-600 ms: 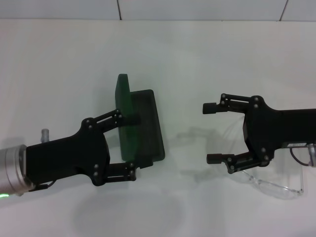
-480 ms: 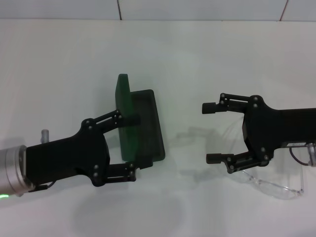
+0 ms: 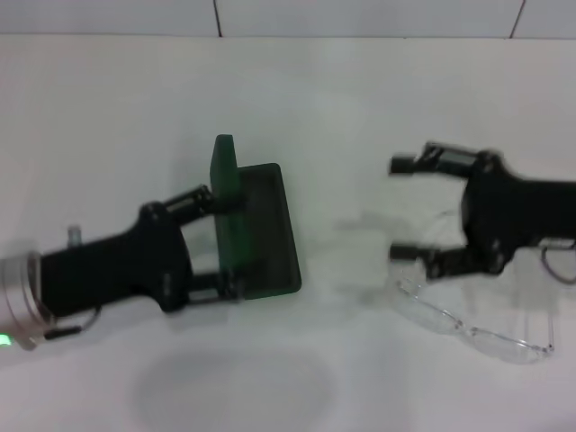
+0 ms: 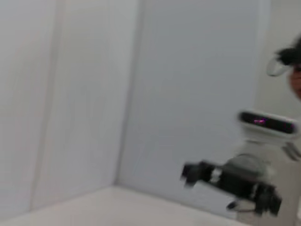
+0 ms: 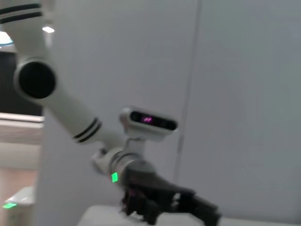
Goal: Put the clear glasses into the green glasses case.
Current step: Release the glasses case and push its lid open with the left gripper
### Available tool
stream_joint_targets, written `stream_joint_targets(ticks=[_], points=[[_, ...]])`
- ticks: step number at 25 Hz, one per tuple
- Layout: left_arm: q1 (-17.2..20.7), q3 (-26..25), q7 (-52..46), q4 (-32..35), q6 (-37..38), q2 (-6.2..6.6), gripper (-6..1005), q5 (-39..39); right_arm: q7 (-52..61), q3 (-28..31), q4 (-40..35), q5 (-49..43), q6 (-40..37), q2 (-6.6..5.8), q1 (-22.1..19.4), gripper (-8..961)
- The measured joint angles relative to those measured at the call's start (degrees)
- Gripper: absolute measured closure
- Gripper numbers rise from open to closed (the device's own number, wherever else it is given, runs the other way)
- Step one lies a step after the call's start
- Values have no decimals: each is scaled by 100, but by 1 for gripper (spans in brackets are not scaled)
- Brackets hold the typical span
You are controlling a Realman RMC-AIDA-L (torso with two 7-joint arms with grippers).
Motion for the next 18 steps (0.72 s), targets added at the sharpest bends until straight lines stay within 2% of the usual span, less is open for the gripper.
stream_joint_targets(ticks=[1, 3, 4, 6, 7, 11, 15, 18], points=[[-28, -110, -824, 243, -287, 85, 129, 147, 0, 0, 0, 0, 0, 0, 0, 72], [-46, -124, -1616, 568, -524, 167, 129, 404, 10, 711, -16, -5, 16, 28, -245, 72], [-49, -129, -2231, 877, -688, 212, 130, 652, 13, 831, -17, -5, 13, 33, -287, 72], [-38, -150, -3373, 1468, -987, 250, 130, 1126, 17, 1163, -20, -5, -11, 49, -420, 73], [-25, -153, -3958, 1806, -1170, 243, 131, 1378, 18, 1263, -24, -5, -22, 57, -457, 73], [-7, -171, -5035, 2535, -1572, 106, 132, 1984, 20, 1415, -34, -16, -37, 63, -519, 74], [-104, -328, -5720, 2816, -1915, -37, 133, 2463, -11, 1408, -36, -22, -23, 62, -526, 74], [-234, -403, -6151, 2897, -2041, -88, 134, 2779, -40, 1410, -37, -89, 3, 66, -527, 74]])
